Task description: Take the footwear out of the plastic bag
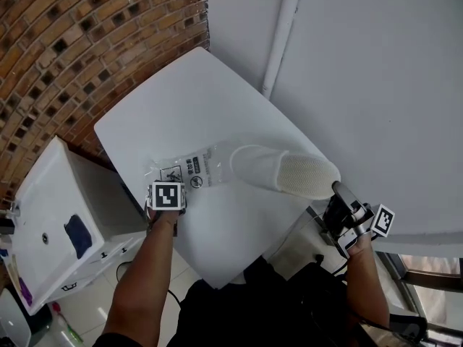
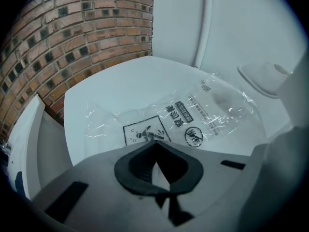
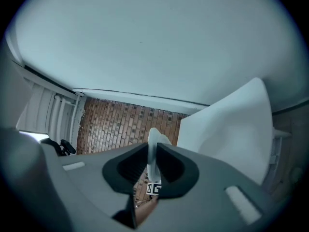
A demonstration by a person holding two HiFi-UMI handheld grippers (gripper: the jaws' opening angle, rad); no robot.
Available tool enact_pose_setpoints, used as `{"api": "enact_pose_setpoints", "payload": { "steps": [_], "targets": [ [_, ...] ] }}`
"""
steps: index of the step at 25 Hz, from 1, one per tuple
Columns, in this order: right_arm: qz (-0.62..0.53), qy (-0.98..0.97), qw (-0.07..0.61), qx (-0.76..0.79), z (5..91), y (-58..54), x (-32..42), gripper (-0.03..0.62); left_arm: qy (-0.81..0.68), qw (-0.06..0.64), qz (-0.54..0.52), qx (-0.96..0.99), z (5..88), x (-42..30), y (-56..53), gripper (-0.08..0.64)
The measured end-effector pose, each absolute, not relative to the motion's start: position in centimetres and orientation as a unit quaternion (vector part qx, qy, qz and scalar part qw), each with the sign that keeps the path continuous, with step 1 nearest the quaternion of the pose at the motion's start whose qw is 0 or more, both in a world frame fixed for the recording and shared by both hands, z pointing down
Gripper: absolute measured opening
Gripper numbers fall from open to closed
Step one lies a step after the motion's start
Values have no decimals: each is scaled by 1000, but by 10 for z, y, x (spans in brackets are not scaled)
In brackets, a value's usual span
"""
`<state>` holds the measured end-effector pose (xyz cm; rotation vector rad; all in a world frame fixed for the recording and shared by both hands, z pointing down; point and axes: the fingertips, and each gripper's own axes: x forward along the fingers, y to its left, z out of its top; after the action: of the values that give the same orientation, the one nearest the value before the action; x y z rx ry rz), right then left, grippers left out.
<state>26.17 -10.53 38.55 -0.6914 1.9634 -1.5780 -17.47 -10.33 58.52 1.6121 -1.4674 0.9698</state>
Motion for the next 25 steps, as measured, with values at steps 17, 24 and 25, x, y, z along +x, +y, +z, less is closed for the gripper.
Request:
{"api": "enact_pose_setpoints", "payload": {
  "steps": [17, 24, 25],
  "targets": [
    [-581, 739, 252, -230, 367, -50, 254, 57, -528, 383, 265, 710, 519, -131, -115, 143],
    [-622, 733, 199, -189, 400, -39, 195, 57, -495, 333, 214, 773, 468, -137, -69, 95],
    [-629, 732, 190, -182, 405, -37, 187, 57, -500, 327, 212, 774, 462, -144, -58, 85]
  ]
}}
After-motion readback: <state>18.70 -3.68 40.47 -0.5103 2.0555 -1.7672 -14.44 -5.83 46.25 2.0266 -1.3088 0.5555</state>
